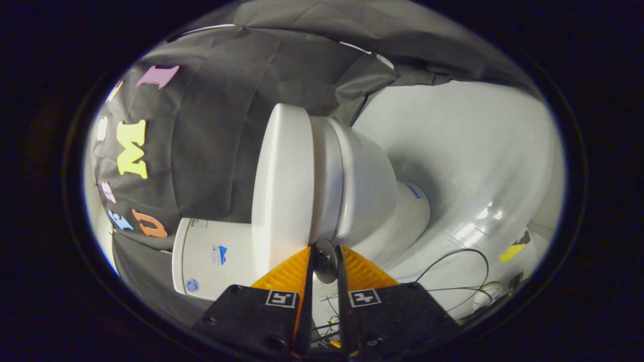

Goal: Open the toilet lid.

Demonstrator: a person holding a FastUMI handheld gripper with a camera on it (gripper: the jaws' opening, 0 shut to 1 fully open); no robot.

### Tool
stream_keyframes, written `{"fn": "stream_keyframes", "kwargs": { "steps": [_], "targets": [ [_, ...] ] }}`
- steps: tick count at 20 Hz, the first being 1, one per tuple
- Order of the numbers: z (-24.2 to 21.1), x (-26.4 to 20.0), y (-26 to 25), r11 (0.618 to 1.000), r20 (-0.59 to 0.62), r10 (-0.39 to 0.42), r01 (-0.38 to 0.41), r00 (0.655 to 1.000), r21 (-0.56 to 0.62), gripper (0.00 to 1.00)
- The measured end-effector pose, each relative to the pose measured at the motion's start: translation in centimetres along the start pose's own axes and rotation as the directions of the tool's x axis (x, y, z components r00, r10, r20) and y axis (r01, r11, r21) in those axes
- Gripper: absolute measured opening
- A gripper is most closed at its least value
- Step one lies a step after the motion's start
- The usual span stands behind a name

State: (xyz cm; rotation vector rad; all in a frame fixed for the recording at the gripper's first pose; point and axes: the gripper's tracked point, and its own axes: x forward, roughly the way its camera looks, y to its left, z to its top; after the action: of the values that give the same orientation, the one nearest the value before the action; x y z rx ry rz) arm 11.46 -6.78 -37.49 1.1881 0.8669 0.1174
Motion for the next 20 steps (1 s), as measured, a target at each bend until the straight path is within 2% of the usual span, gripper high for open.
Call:
{"fn": "stream_keyframes", "kwargs": {
  "steps": [1,5,9,13,16,20],
  "targets": [
    [-0.2,0.0,0.0,1.0,0.002,0.006,-0.006,1.0,0.008,0.2],
    [-0.3,0.1,0.2,0.999,0.011,-0.034,0.034,0.999,0.004,0.11],
    [-0.4,-0.1,0.7,0.998,0.004,-0.035,0.034,0.999,0.043,0.11],
    [-0.5,-0.1,0.9,0.998,0.017,-0.064,0.064,0.998,-0.027,0.1],
    [-0.3,-0.5,1.7,0.998,0.027,-0.05,0.051,0.998,-0.023,0.09],
    [-0.4,-1.0,3.0,0.995,0.058,-0.034,0.039,0.998,-0.087,0.07]
  ]
}}
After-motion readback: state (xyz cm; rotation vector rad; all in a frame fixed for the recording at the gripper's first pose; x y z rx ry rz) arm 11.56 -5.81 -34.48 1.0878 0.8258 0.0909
